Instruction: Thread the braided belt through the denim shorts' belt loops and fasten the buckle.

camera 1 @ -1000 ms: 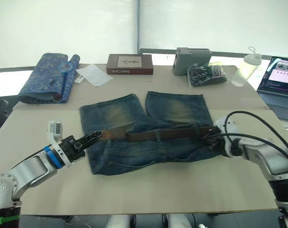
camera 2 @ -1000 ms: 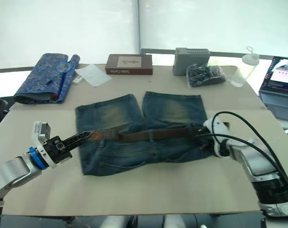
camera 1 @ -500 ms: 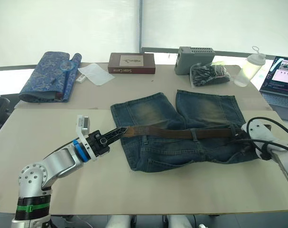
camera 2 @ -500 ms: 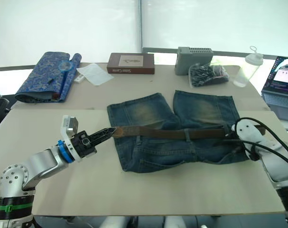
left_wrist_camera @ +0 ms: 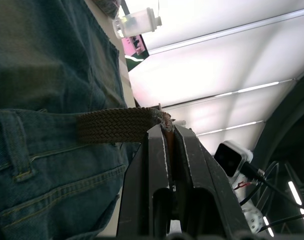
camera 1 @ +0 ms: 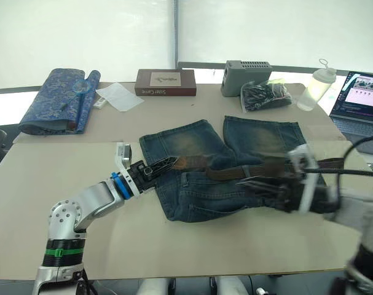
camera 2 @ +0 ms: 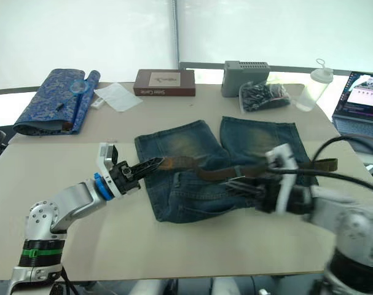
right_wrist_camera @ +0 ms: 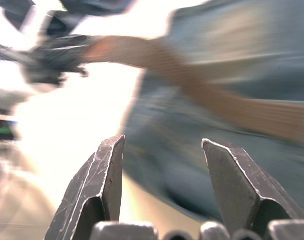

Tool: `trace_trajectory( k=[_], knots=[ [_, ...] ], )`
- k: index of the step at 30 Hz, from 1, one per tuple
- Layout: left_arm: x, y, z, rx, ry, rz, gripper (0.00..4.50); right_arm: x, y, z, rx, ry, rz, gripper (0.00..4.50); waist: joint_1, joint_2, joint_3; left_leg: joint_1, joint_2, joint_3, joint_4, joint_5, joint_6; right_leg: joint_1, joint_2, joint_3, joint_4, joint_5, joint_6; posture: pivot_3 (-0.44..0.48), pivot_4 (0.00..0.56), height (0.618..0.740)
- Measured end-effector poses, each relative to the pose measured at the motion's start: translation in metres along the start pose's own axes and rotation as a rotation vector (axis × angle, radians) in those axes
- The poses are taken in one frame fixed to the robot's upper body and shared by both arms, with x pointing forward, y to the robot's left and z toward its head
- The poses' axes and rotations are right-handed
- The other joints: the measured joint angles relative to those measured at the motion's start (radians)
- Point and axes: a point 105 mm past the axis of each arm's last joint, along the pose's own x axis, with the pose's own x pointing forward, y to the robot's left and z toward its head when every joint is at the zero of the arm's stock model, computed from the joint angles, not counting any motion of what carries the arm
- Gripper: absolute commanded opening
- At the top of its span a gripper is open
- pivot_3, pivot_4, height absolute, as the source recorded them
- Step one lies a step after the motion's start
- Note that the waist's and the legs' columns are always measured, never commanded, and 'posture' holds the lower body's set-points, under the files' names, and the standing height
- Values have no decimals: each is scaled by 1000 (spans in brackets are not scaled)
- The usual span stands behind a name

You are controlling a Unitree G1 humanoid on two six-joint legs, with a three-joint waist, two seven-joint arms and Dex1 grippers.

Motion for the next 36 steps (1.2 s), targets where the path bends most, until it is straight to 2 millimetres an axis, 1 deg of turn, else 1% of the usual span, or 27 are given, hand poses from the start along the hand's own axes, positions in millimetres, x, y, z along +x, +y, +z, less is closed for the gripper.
trace_trajectory(
  k=[1,4,6,7,9,11,13,16,21,23,24,25,27,28,29,30,36],
  knots=[
    [1,-1,-1,0,4,-4,0,6,3,-3,12,4,17,2744,0,0,0,0,-1,0,0,0,0,0,0,0,0,1,0,0,150,740],
    [3,-3,-2,0,9,-19,0,31,4,-3,103,-59,37,2744,-5,0,0,0,-2,0,0,0,0,-1,0,0,0,2,1,0,150,740],
    [5,-4,-3,2,19,-29,0,44,3,2,179,-117,46,2744,-10,0,0,0,-2,0,0,0,-1,-1,0,0,0,2,1,0,150,740],
    [5,-5,-4,1,23,-31,0,47,3,6,201,-145,51,2744,-12,0,0,0,-2,0,-1,0,-1,-1,0,0,1,2,1,0,150,740],
    [6,-6,-6,5,28,-34,0,45,-1,17,229,-206,44,2744,-13,0,0,1,-2,-1,-1,0,-1,-1,1,0,1,2,1,0,150,740],
    [4,-6,-7,8,28,-36,0,40,-5,22,253,-253,34,2744,-14,1,0,1,-2,-1,-2,0,-1,0,1,0,1,2,0,0,150,740],
    [3,-4,-8,1,27,-30,0,37,-9,23,284,-277,22,2744,-19,1,0,2,-2,0,-3,1,-2,-1,3,0,1,2,0,0,150,740],
    [1,-2,-10,-2,28,-24,0,37,-9,24,302,-294,26,2744,-25,1,0,2,0,-1,-4,2,-3,-1,7,1,1,2,-2,0,150,740],
    [0,-2,-11,1,29,-23,0,40,-12,27,331,-303,25,2744,-29,1,0,2,1,-1,-4,2,-4,-1,8,1,1,2,-3,0,150,740],
    [-1,-2,-11,5,31,-17,0,41,-12,28,334,-310,18,2234,-30,1,0,2,1,-1,-4,2,-4,-1,8,1,1,2,-3,0,150,740],
    [-2,-2,-11,7,31,-14,0,42,-14,29,340,-315,11,1867,-30,1,0,2,1,-1,-4,2,-4,-1,8,1,0,2,-3,0,150,740],
    [-2,-1,-11,6,30,-14,0,42,-15,29,343,-317,8,1619,-30,1,0,2,1,-1,-4,2,-4,-1,8,1,0,2,-3,0,150,740],
    [-4,2,-12,-1,29,-4,0,41,-16,31,345,-330,3,865,-32,1,0,2,1,-1,-4,2,-4,-1,8,1,0,2,-3,0,150,740],
    [-5,3,-12,-4,28,0,0,41,-16,33,345,-335,2,600,-32,1,0,2,1,-1,-4,2,-4,-1,8,1,0,2,-3,0,150,740],
    [-6,4,-12,-5,28,5,0,40,-17,34,348,-341,7,219,-32,1,0,2,1,-1,-4,2,-4,-1,8,1,0,2,-3,0,150,740],
    [-6,4,-12,-4,29,7,0,40,-16,35,345,-344,8,36,-32,1,0,2,1,-1,-4,2,-4,-1,8,1,1,2,-3,0,150,740],
    [-9,3,-11,30,33,17,0,41,-15,38,331,-335,15,36,-35,1,0,2,1,-1,-5,2,-4,-1,8,1,0,2,-3,0,150,740]
  ],
)
